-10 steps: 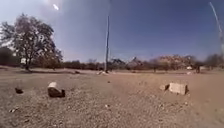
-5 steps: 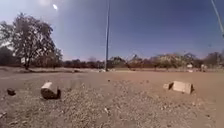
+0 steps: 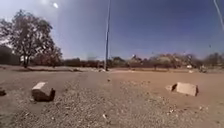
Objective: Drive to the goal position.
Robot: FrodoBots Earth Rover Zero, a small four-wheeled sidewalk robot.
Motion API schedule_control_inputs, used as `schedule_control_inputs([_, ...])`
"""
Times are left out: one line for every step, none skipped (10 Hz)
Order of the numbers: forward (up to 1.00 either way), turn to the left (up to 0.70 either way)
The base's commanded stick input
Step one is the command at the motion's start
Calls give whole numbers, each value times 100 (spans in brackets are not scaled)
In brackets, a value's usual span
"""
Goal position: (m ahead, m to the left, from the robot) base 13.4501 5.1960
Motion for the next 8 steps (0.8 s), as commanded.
schedule_control_inputs([50,0])
schedule_control_inputs([50,0])
schedule_control_inputs([50,0])
schedule_control_inputs([50,0])
schedule_control_inputs([50,0])
schedule_control_inputs([50,0])
schedule_control_inputs([50,0])
schedule_control_inputs([50,0])
